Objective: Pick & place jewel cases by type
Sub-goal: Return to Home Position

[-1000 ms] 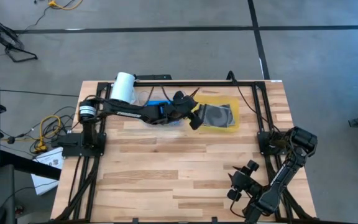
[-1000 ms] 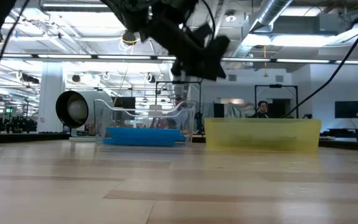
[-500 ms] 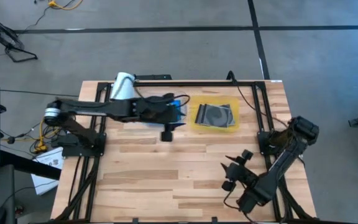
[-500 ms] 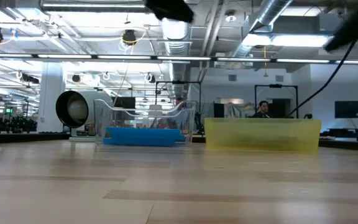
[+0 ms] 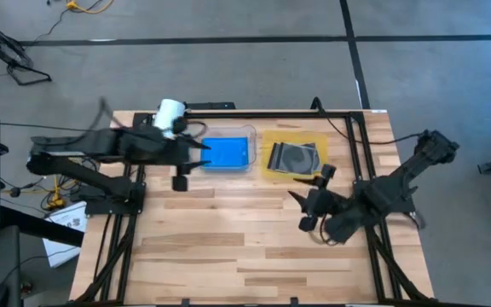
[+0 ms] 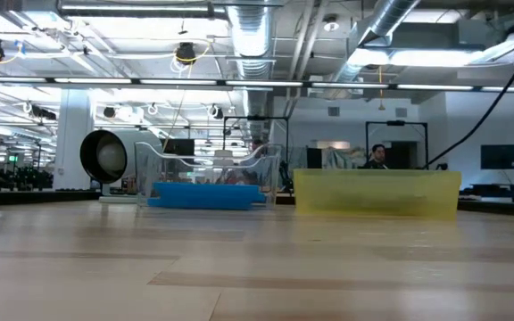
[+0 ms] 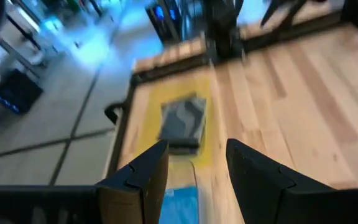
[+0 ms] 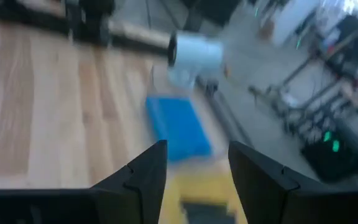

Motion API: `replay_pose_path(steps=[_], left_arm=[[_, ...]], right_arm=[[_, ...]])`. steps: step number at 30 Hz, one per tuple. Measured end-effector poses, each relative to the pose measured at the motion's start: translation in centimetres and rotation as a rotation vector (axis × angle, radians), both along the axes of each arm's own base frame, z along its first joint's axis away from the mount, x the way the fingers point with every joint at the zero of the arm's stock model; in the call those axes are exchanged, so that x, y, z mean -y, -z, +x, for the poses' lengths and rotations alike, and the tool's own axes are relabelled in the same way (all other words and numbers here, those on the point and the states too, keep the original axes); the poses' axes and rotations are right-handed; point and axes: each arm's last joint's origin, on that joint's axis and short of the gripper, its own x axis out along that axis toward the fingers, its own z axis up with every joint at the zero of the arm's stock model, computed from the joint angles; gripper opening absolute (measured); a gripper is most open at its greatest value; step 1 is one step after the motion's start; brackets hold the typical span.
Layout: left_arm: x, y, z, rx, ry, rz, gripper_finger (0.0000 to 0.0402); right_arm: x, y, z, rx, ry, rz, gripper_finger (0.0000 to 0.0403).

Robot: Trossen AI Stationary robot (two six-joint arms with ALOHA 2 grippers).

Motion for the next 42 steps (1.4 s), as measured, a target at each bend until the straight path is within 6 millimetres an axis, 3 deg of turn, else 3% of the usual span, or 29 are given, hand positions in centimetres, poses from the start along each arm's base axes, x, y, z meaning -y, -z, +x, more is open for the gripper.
replay_pose_path(steps=[5, 9, 13, 19, 28, 37, 42], left_arm=[[-0.1, -2.2, -4.3, 0.128, 0.001, -0.029, 0.0157], [-0.4, -3.0, -7.0, 0.2, -0.021, -0.091, 0.0157], [-0.5, -2.5, -9.1, 0.233, -0.021, -0.107, 0.0157], [-0.6, -0.1, -11.1, 0.327, 0.032, -0.039, 0.0157], [-1.0, 5.4, -12.7, 0.531, 0.017, 0.016, 0.0157], [-1.1, 8.8, -16.0, 0.611, 0.021, -0.047, 0.0157], [-1.1, 11.2, -16.2, 0.635, 0.03, -0.064, 0.0157]], right_arm=[[1.7, -4.0, -0.3, 0.129, -0.061, -0.07, 0.0166], [2.8, -5.9, -1.9, 0.145, -0.099, -0.137, 0.0166], [4.1, -7.1, -3.7, 0.162, -0.161, -0.106, 0.0166], [7.3, -8.2, -6.3, 0.21, -0.349, 0.084, 0.0166], [11.3, -4.5, -5.9, 0.298, -0.425, 0.162, 0.0166], [12.5, 0.5, -7.9, 0.449, -0.391, 0.148, 0.0166], [12.8, 3.7, -9.2, 0.557, -0.376, 0.185, 0.0166]])
